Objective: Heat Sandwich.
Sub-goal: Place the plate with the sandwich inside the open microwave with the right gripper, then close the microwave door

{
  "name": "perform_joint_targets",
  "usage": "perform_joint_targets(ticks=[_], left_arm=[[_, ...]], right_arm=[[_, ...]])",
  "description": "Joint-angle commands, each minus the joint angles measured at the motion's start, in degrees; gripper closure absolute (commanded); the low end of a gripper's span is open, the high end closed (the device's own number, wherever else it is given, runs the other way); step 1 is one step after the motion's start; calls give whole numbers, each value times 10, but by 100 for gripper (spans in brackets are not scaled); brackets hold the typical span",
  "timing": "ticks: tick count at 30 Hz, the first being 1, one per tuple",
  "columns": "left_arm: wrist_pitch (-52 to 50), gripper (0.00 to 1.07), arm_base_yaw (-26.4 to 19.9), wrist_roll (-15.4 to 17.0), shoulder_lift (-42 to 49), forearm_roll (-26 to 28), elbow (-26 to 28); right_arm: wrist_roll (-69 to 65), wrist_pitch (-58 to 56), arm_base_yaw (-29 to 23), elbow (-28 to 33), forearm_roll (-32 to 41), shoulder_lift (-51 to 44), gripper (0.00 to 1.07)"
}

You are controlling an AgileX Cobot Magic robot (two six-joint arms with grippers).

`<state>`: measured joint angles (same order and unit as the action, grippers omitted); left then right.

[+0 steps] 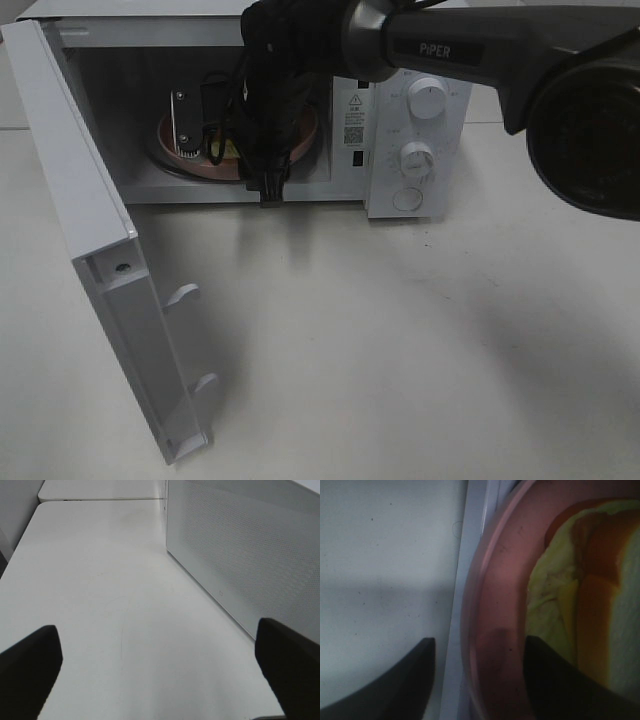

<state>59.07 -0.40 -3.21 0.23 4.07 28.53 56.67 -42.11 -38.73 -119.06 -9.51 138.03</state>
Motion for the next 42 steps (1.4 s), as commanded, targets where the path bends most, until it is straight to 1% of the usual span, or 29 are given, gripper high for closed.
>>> perform_joint_targets(ticks=[1,2,3,5,19,27,30,31,32,34,35,36,37,39,40,41,42], left_arm=[[-1,5,-1,0,15,0,-2],[-1,5,-1,0,15,0,-2],[-1,5,-1,0,15,0,-2],[-1,5,-1,0,15,0,-2],[-1,5,-1,0,15,0,-2],[-1,5,-1,0,15,0,-2],[-1,5,-1,0,15,0,-2],[-1,5,-1,0,15,0,-2],[-1,5,-1,0,15,0,-2],[-1,5,-1,0,15,0,-2],[-1,5,-1,0,15,0,-2],[-1,5,-1,0,15,0,-2],[-1,5,-1,0,15,0,-2],[-1,5,-1,0,15,0,-2],[-1,5,-1,0,15,0,-2],[-1,5,-1,0,15,0,-2],[-1,5,-1,0,15,0,-2]], right_arm=[[-41,10,1,-3,-4,-5,29],[-49,10,1,-3,-4,-5,26],[-49,10,1,-3,-4,-5,26],[-57,9,1,-3,-4,-5,23],[-87,9,1,-2,-5,-5,28],[-115,10,-1,0,-31,-10,30],[-120,52,-1,40,-34,-29,31],[-120,52,-1,40,-34,-29,31],[-120,78,-1,75,-36,-42,31],[-120,113,-1,112,-36,-59,31],[-119,127,-1,127,-36,-66,31],[-119,127,-1,127,-36,-66,31],[-119,157,-1,157,-40,-84,31],[-118,188,-1,193,-41,-103,31],[-118,217,-1,230,-45,-119,31],[-118,217,-1,230,-45,-119,31],[-118,228,-1,245,-47,-126,31]])
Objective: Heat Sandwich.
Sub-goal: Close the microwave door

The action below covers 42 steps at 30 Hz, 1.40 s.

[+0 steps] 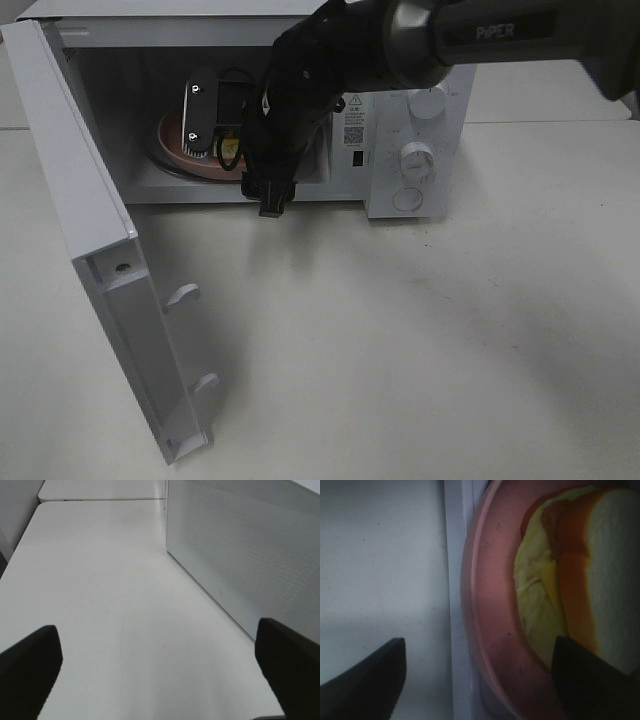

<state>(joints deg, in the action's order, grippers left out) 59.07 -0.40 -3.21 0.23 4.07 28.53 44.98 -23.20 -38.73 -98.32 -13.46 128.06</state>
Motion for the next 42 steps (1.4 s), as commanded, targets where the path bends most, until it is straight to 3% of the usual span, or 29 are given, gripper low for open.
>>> perform_joint_targets(ticks=[1,3,16,42], left_arm=[[-1,5,-1,0,15,0,-2],[-1,5,-1,0,15,0,-2],[-1,5,-1,0,15,0,-2],[-1,5,-1,0,15,0,-2]], right_arm=[[-1,51,-1,56,-11,-36,31],[-1,74,-1,103,-13,-65,31],[-5,93,-1,270,-13,-175,31],[-120,92,-1,484,-9,-370,31]])
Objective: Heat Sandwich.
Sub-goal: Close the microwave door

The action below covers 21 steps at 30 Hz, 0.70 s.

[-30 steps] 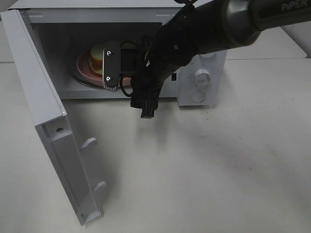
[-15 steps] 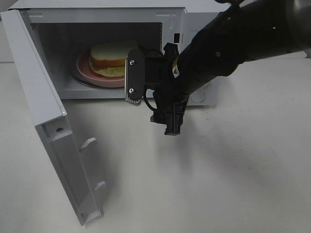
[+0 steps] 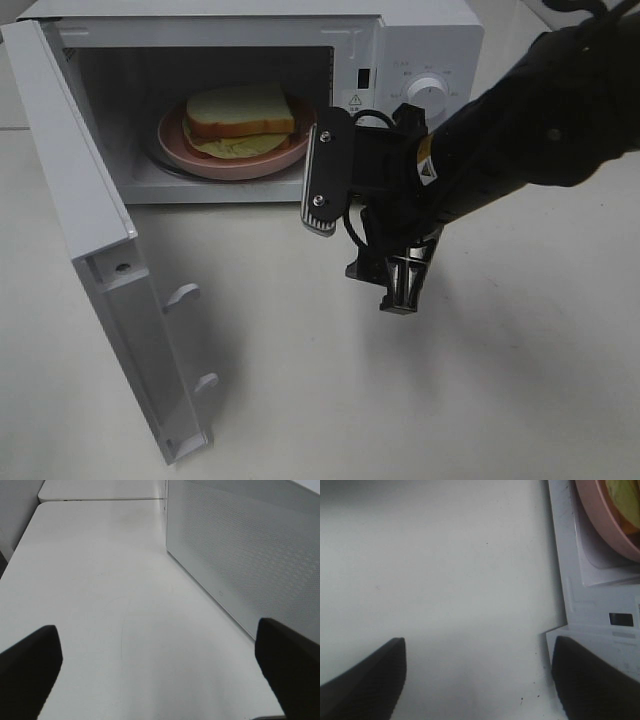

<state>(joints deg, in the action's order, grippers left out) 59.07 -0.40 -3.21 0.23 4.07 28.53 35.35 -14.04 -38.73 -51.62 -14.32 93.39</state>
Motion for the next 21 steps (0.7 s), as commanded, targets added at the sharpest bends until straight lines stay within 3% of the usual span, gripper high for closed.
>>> perform_joint_targets(ticks=[1,21], left_arm=[[-1,5,-1,0,15,0,-2],[-1,5,-1,0,15,0,-2]], right_arm=[[-32,1,-1,24,0,-32,31],[-197,-65,-1,135,45,-230,31]])
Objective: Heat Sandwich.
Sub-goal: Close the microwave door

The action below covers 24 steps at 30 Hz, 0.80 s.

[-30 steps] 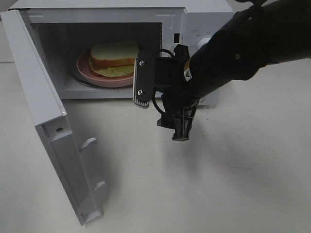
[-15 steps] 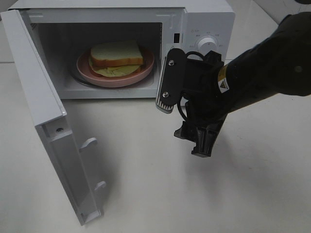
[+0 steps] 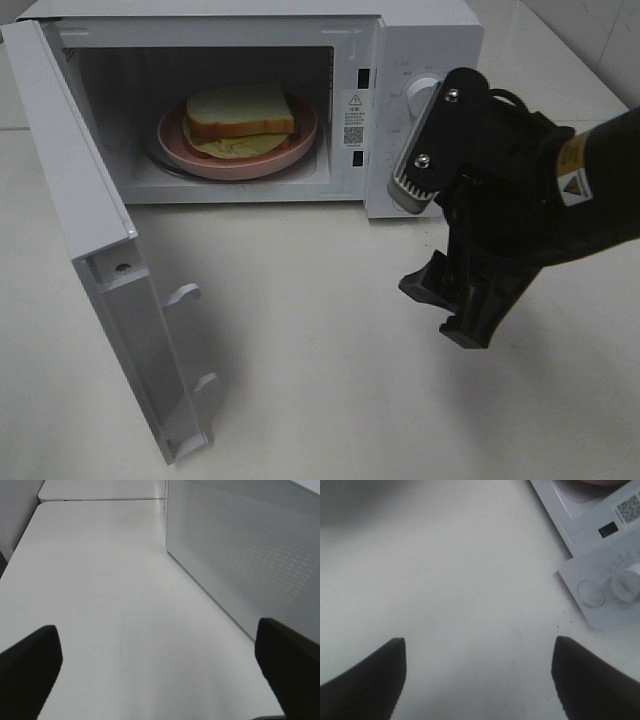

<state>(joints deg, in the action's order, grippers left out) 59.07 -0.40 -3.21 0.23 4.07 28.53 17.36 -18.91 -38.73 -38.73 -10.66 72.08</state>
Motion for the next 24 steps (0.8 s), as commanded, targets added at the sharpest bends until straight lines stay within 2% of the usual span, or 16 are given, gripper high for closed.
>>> perform_joint_targets(ticks=[1,10,18,24], left_arm=[[-1,5,-1,0,15,0,-2],[-1,5,-1,0,15,0,-2],[-1,5,-1,0,15,0,-2],[-1,5,-1,0,15,0,-2]], right_arm=[[-17,-16,-1,6,8,-17,31],[-83,-84,-1,25,38,-121,31],[-200,-241,-1,25,38,-245,31],[-211,-323,-1,25,36,-316,31]])
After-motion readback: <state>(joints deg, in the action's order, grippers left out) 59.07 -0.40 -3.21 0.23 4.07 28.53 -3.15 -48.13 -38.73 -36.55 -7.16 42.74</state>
